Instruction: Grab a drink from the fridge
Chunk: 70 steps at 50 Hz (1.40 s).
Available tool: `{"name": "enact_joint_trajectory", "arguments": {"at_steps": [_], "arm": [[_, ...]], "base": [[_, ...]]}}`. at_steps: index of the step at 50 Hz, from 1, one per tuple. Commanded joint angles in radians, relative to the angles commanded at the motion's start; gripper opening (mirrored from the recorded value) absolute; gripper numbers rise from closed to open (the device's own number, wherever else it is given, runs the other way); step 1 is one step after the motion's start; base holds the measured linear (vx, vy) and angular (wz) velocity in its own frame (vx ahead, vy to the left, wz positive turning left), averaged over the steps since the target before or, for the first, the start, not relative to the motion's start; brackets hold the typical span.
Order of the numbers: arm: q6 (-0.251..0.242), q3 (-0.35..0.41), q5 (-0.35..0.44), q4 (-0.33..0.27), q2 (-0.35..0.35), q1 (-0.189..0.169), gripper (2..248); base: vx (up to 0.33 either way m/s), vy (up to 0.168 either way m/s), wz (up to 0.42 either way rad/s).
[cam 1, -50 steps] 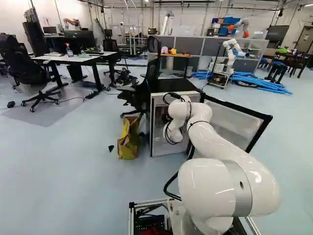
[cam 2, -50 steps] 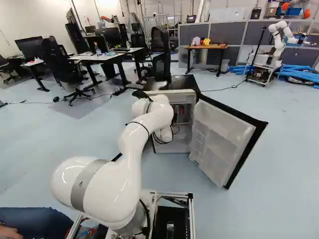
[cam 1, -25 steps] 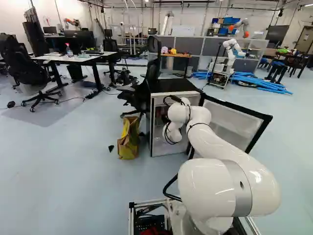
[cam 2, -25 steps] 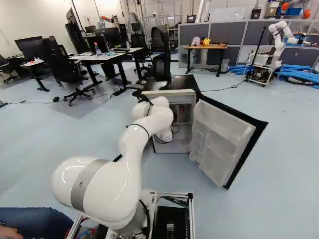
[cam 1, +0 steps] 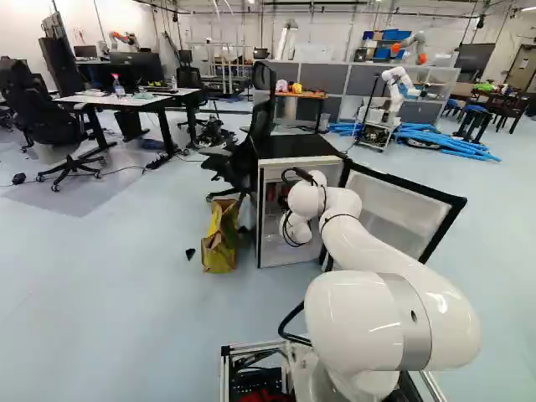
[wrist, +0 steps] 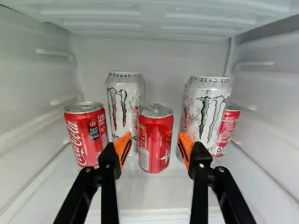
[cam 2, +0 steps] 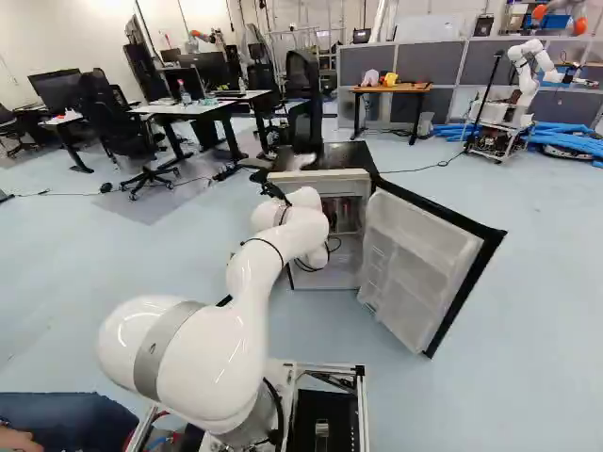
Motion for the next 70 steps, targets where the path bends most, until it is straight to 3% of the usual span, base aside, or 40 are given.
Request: {"name": "enact_joint_trajectory", "arguments": {"at_steps": [70], "arm": [[0.0, 0.037, 0.0, 0.0, 0.035, 0.0, 156]], "base": [[0.0, 0.0, 0.0]]}}
